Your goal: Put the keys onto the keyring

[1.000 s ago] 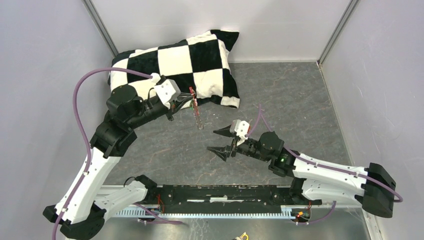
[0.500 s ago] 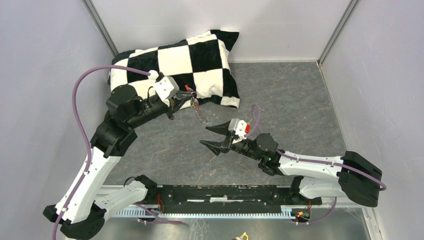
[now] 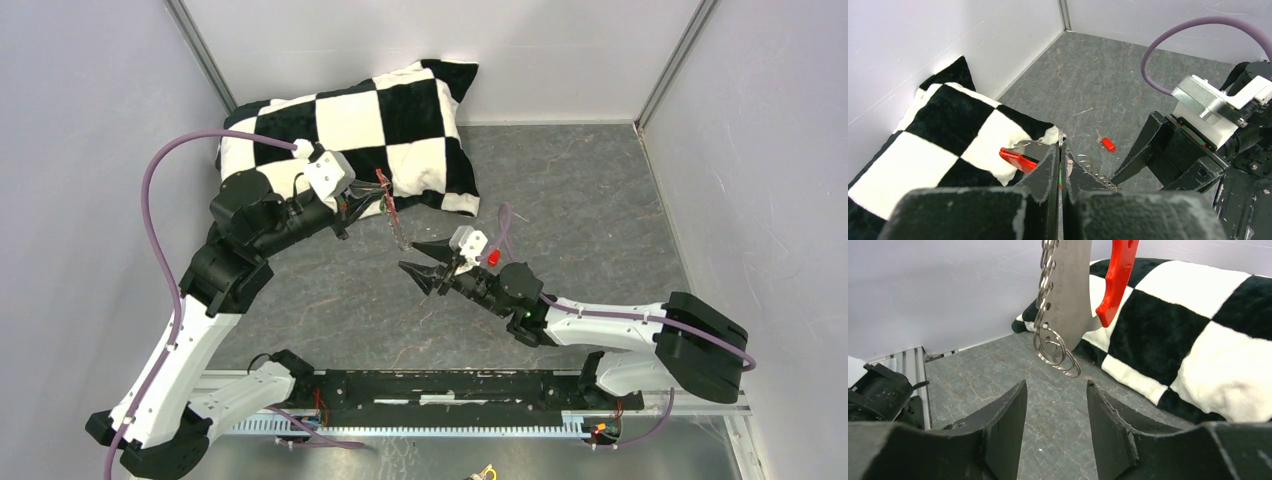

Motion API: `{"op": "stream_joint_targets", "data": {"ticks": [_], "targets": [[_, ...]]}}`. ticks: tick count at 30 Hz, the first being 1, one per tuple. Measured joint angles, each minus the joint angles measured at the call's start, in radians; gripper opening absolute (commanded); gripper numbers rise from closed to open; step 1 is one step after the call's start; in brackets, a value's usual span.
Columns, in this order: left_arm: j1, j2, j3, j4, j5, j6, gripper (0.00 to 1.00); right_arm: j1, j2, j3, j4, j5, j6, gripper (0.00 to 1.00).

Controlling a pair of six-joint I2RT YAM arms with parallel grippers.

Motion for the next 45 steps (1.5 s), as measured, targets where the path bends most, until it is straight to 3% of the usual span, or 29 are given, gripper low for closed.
{"op": "stream_joint_targets", "data": {"ticks": [11, 18, 27, 45], "targets": [[0.000, -0.002, 0.000, 0.000, 0.009, -0.001, 0.02, -0.009, 0.011, 0.047, 0.008, 0.000, 0.004, 0.50], [0.000, -0.002, 0.000, 0.000, 0.024, -0.001, 0.02, -0.053, 0.071, 0.089, 0.017, -0.158, 0.093, 0.49], [0.000, -0.018, 0.000, -0.003, 0.033, 0.000, 0.02, -0.098, 0.109, 0.066, 0.203, -0.342, 0.290, 0.45], [0.000, -0.031, 0.000, -0.002, 0.035, -0.001, 0.02, -0.100, 0.195, 0.068, 0.320, -0.414, 0.408, 0.37]]}}
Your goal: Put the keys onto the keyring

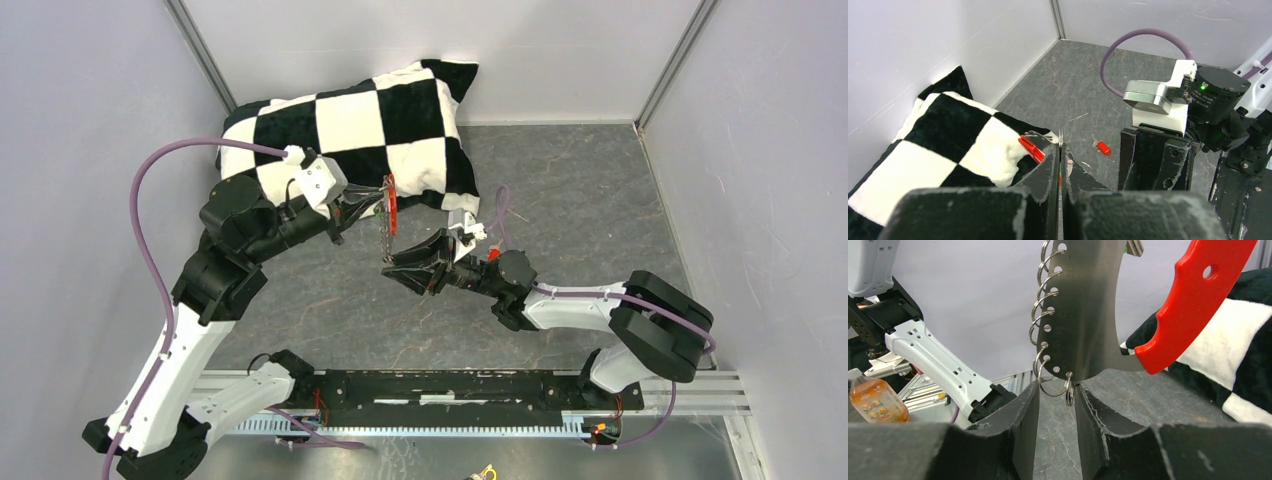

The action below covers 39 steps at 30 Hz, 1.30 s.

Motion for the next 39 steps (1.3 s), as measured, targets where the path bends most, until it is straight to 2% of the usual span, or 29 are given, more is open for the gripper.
{"op": "stream_joint_targets", "data": {"ticks": [3, 11, 16, 20, 22, 24, 28, 32, 35, 39], "targets": [[0.000, -0.002, 0.000, 0.001, 0.010, 0.000, 0.02, 0.000, 0.001, 0.000, 0.004, -0.003, 0.001, 0.31], [0.000, -0.003, 0.000, 0.010, 0.022, -0.023, 0.02, 0.000, -0.004, -0.001, 0.007, 0.011, -0.020, 0.01], [0.000, -0.010, 0.000, 0.014, 0.019, -0.024, 0.02, -0.003, -0.053, -0.035, -0.010, 0.030, -0.038, 0.01], [0.000, -0.026, -0.004, 0.011, 0.010, -0.024, 0.03, -0.007, -0.166, -0.087, -0.087, 0.050, -0.067, 0.01], [0.000, -0.044, -0.020, 0.010, -0.002, -0.023, 0.18, -0.010, -0.241, -0.088, -0.200, 0.055, -0.101, 0.01], [0.000, -0.065, -0.044, 0.006, -0.012, -0.022, 0.26, -0.011, -0.309, -0.052, -0.381, 0.053, -0.155, 0.01], [0.000, -0.100, -0.090, -0.030, -0.002, -0.023, 0.41, -0.011, -0.332, 0.208, -0.912, 0.067, -0.319, 0.01], [0.000, -0.145, -0.134, -0.090, 0.055, -0.025, 0.50, -0.011, -0.332, 0.443, -1.350, 0.126, -0.468, 0.01], [0.000, -0.175, -0.137, -0.163, 0.145, -0.023, 0.51, -0.011, -0.328, 0.554, -1.624, 0.168, -0.550, 0.01], [0.000, -0.207, -0.137, -0.221, 0.243, -0.023, 0.51, -0.010, -0.319, 0.624, -1.809, 0.169, -0.623, 0.01]]}}
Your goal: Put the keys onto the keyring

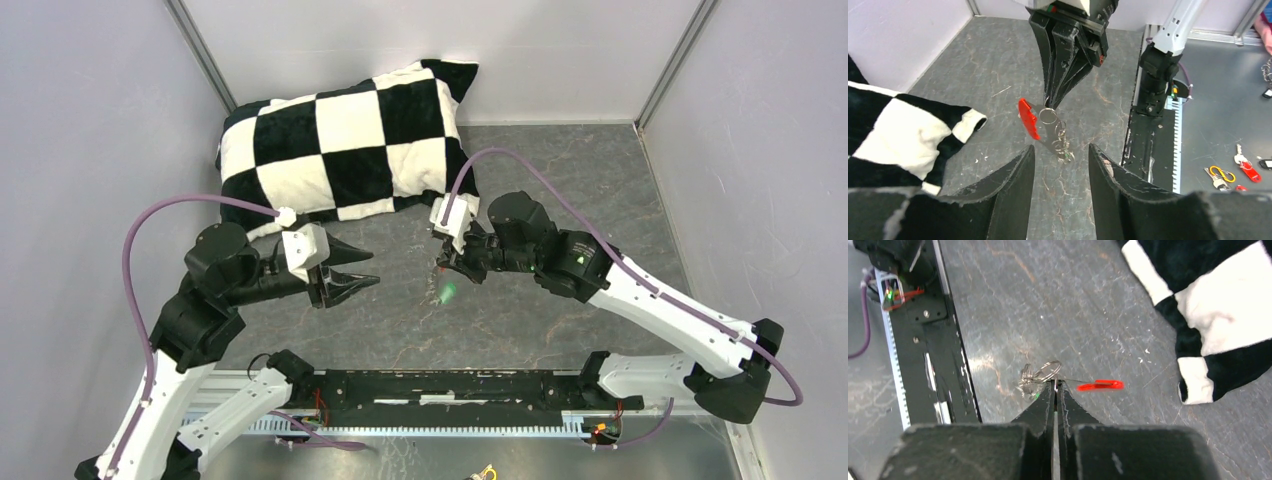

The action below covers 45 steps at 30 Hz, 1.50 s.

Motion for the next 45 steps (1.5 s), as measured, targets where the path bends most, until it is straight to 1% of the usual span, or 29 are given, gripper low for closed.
{"op": "stream_joint_targets", "data": {"ticks": [4, 9, 12, 13, 14, 20, 28, 31, 34, 35, 40, 45], "targets": [[0.000, -0.002, -0.027, 0.037, 0.047, -0.003, 0.50, 0.005, 0.010, 0.025, -0.090, -0.042, -0.053, 0.01], [0.000, 0.049, -0.065, 0.085, 0.106, -0.011, 0.48, 0.020, 0.004, 0.024, -0.083, -0.126, -0.084, 0.01], [0.000, 0.100, -0.073, 0.106, 0.154, -0.018, 0.38, 0.023, -0.029, -0.019, 0.001, -0.204, -0.081, 0.01], [0.000, 0.142, -0.080, 0.126, 0.201, -0.035, 0.31, 0.025, -0.070, -0.072, 0.113, -0.294, -0.061, 0.01], [0.000, 0.144, -0.081, 0.127, 0.202, -0.035, 0.30, 0.025, -0.070, -0.072, 0.113, -0.294, -0.061, 0.01], [0.000, 0.168, -0.081, 0.139, 0.294, -0.058, 0.29, 0.026, -0.057, -0.080, 0.245, -0.401, -0.022, 0.01], [0.000, 0.172, -0.071, 0.107, 0.341, -0.055, 0.26, 0.028, -0.011, -0.080, 0.286, -0.438, -0.005, 0.01], [0.000, 0.177, -0.058, 0.054, 0.346, -0.035, 0.29, 0.029, -0.007, -0.080, 0.286, -0.437, -0.006, 0.01], [0.000, 0.193, -0.031, -0.023, 0.343, 0.007, 0.38, 0.029, -0.007, -0.074, 0.287, -0.434, -0.007, 0.01], [0.000, 0.196, -0.027, -0.045, 0.340, 0.021, 0.39, 0.029, -0.007, -0.072, 0.287, -0.433, -0.009, 0.01], [0.000, 0.201, -0.019, -0.135, 0.326, 0.078, 0.40, 0.029, -0.007, -0.061, 0.288, -0.433, -0.017, 0.01], [0.000, 0.212, -0.008, -0.161, 0.365, 0.109, 0.36, 0.033, -0.007, -0.059, 0.284, -0.425, -0.022, 0.01]]}}
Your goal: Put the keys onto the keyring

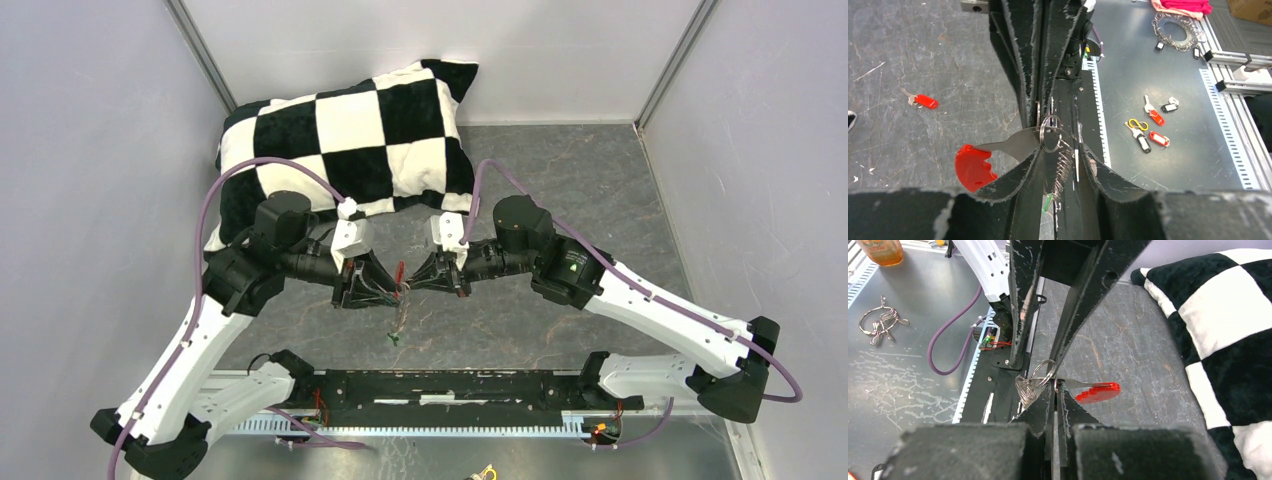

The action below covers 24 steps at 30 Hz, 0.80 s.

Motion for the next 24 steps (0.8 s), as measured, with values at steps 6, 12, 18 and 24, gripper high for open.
{"op": "stream_joint_targets", "data": {"ticks": [6, 12, 18, 24], "targets": [[0.000, -0.003, 0.019, -0.003, 0.053, 0.035, 0.32, 0.000, 0.000, 0.000, -0.002, 0.023, -0.008, 0.01], [0.000, -0.018, 0.029, -0.003, 0.103, 0.058, 0.31, 0.000, 0.000, 0.000, -0.002, 0.064, -0.013, 0.01], [0.000, -0.034, 0.044, -0.010, 0.125, 0.069, 0.28, 0.000, 0.000, 0.000, -0.001, 0.091, -0.014, 0.01], [0.000, -0.036, 0.059, 0.022, 0.004, 0.066, 0.33, 0.000, -0.001, 0.000, 0.000, 0.085, -0.014, 0.01]]}}
